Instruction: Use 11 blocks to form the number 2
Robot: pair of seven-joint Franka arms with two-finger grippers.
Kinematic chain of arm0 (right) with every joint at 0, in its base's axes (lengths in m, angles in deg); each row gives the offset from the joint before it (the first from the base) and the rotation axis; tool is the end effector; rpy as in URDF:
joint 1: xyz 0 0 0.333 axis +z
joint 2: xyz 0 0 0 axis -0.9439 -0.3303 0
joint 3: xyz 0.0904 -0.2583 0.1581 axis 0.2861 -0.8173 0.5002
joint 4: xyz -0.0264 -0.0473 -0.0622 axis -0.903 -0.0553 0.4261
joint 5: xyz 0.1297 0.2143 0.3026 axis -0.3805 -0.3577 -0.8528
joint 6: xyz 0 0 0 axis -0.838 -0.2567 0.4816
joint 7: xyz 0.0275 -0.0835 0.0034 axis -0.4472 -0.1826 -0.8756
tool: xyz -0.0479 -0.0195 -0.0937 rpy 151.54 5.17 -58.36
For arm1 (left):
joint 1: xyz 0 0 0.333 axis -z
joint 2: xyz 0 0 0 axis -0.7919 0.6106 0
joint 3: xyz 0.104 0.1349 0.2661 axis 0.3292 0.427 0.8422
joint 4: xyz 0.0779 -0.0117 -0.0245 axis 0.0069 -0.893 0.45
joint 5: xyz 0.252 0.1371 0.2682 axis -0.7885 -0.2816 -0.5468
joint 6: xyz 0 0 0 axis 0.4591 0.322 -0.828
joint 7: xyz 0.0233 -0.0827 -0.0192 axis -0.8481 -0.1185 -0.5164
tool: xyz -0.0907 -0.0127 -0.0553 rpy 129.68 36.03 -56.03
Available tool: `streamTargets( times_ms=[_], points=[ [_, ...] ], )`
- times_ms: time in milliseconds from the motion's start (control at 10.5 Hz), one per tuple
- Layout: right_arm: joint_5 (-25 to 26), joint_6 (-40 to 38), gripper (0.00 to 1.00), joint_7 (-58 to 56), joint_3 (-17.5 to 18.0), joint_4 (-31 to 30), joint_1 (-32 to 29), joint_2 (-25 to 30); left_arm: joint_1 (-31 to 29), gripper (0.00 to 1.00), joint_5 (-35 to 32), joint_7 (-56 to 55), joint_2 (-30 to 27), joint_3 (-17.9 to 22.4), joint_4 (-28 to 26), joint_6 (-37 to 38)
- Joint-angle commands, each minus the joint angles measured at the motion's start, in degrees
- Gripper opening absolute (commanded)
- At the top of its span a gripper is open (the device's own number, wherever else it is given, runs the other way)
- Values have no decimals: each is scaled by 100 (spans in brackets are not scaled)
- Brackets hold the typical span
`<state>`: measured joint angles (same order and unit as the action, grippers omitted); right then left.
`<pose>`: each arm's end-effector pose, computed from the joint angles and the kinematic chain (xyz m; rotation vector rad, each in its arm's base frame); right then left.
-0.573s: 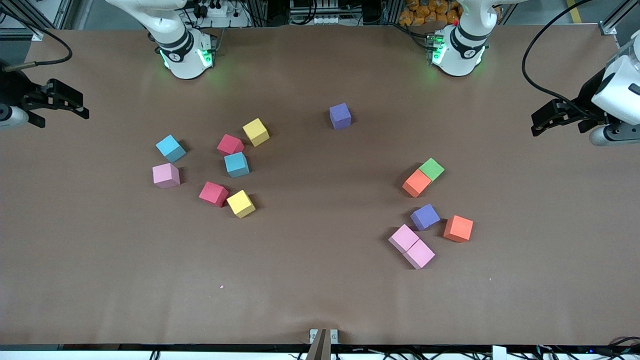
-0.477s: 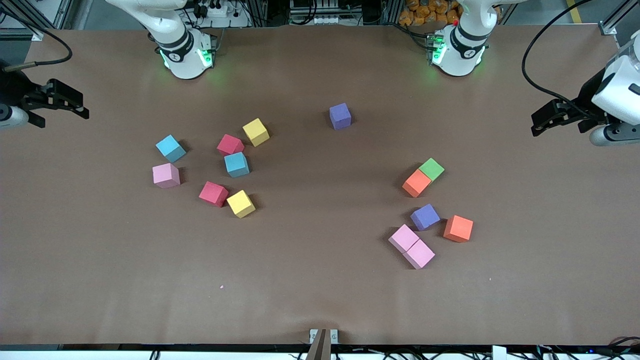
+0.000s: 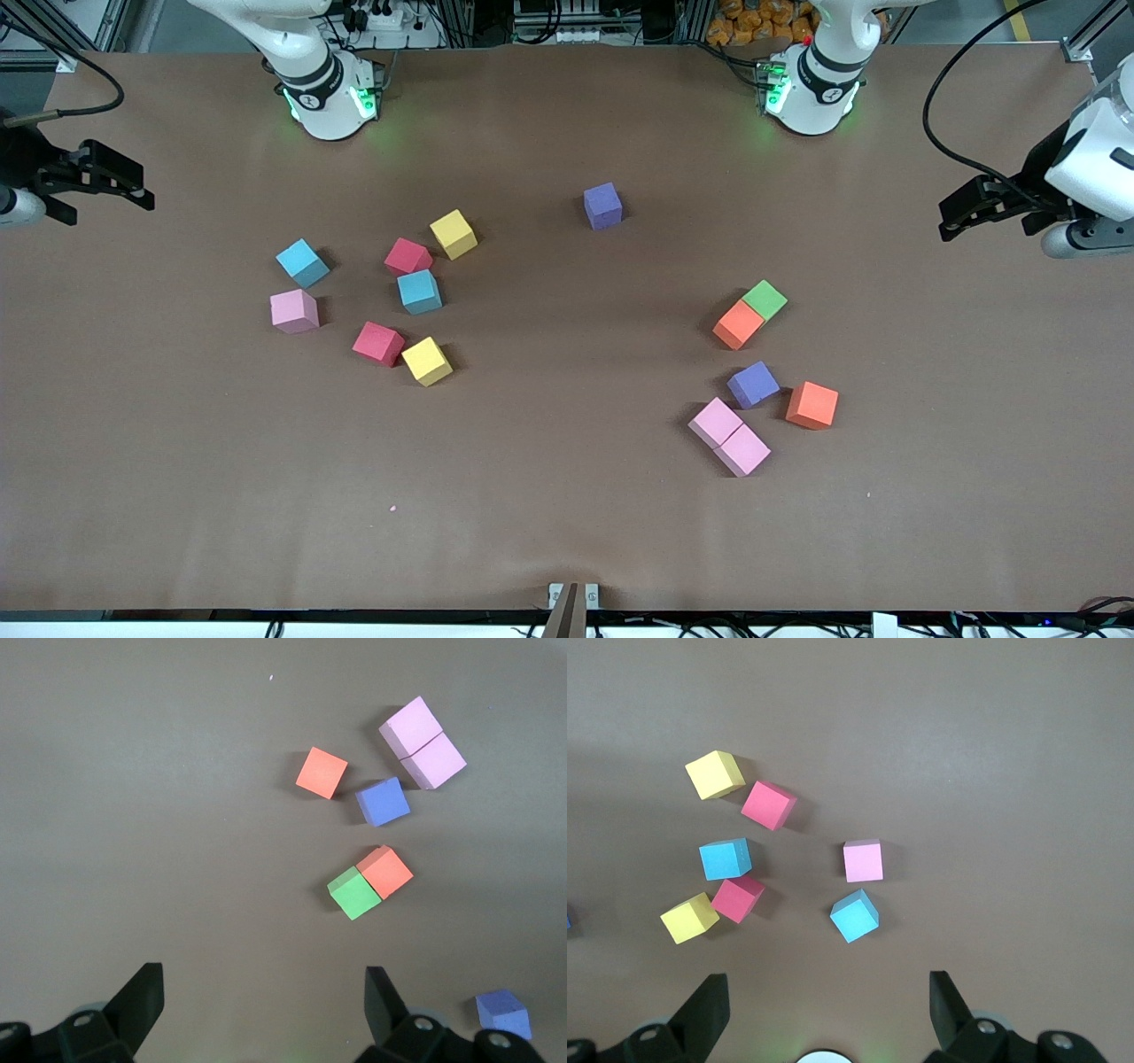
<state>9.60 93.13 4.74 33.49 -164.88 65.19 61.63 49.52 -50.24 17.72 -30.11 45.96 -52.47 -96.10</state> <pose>0.5314 -0.0073 0.6376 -3.0706 -0.2496 0.1262 0.5568 -0.0708 0.6329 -3.1205 -0.0863 0.0442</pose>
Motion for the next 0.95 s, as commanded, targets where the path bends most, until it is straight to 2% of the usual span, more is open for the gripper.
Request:
streamTargets(
  times_ms=[0,477,859],
  points=[
    [24,-127,100,-27,73,106,-116,-41,161,100,261,-144,30,-98,-266,65],
    [33,-127,100,-27,73,106,-124,-59,828,100,395,-1222,82,-677,-1478,-768],
    [15,-109,100,-27,82,80,-98,-269,1206,100,429,-2638,126,-1379,-2428,-1744]
  ],
)
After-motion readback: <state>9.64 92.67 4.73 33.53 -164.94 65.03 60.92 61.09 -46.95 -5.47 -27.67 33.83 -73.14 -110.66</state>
